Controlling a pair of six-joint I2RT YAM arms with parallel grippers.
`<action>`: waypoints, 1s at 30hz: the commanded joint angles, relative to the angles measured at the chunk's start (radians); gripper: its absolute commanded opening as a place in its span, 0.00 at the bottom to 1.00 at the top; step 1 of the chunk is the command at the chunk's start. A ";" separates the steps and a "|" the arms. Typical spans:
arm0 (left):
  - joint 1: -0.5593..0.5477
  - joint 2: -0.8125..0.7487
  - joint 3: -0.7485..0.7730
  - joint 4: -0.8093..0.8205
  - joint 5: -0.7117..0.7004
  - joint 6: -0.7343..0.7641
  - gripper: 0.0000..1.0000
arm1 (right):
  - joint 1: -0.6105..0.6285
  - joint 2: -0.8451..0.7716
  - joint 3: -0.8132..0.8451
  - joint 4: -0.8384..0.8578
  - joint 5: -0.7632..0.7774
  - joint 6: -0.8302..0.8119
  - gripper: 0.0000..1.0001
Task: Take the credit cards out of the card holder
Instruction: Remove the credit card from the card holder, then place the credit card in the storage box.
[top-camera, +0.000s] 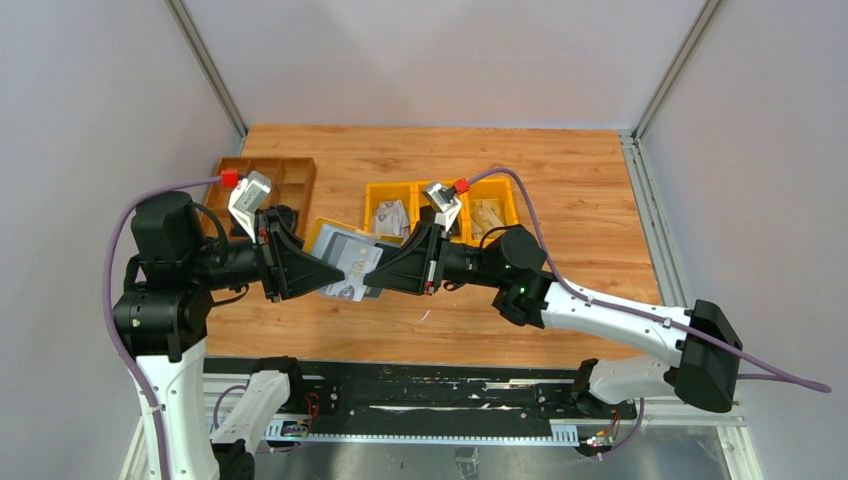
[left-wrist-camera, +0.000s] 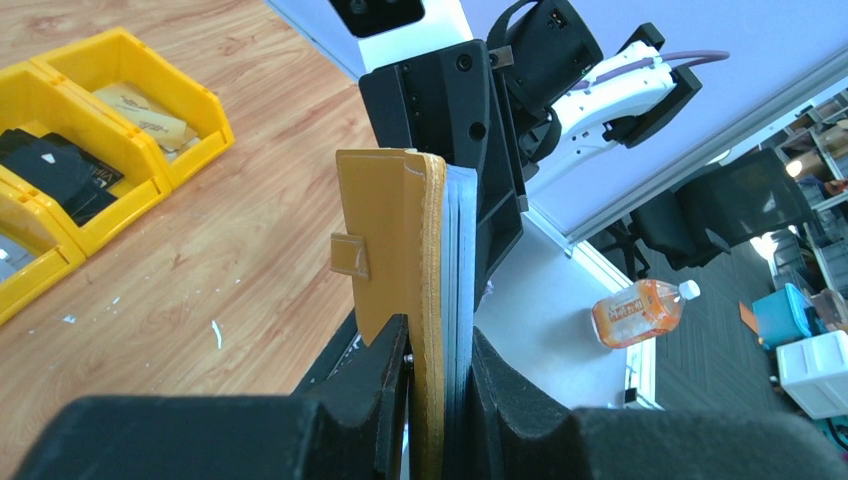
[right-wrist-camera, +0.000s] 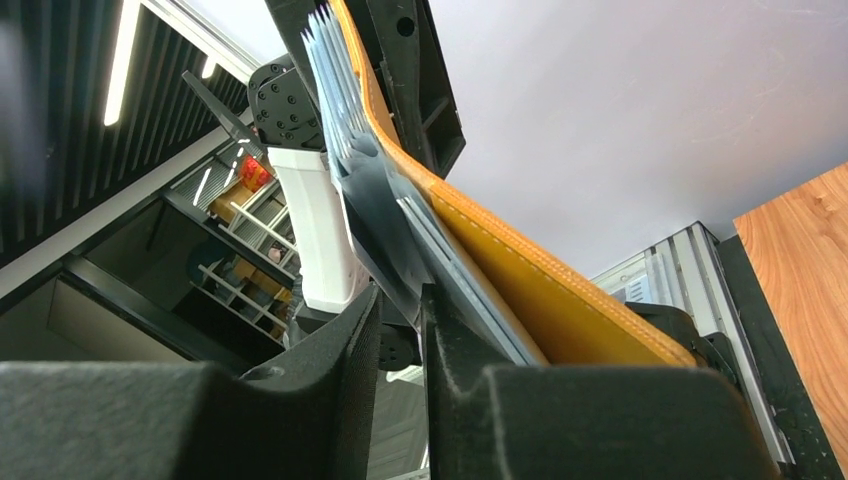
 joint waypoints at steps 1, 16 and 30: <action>-0.004 -0.002 0.020 0.010 0.083 -0.135 0.01 | -0.014 -0.016 0.003 0.049 -0.001 0.002 0.24; -0.004 -0.110 -0.156 0.502 0.002 -0.489 0.00 | -0.121 -0.171 -0.104 -0.149 -0.022 -0.056 0.00; -0.004 -0.005 0.031 -0.189 -0.549 0.308 0.00 | -0.435 -0.208 0.017 -0.815 -0.042 -0.379 0.00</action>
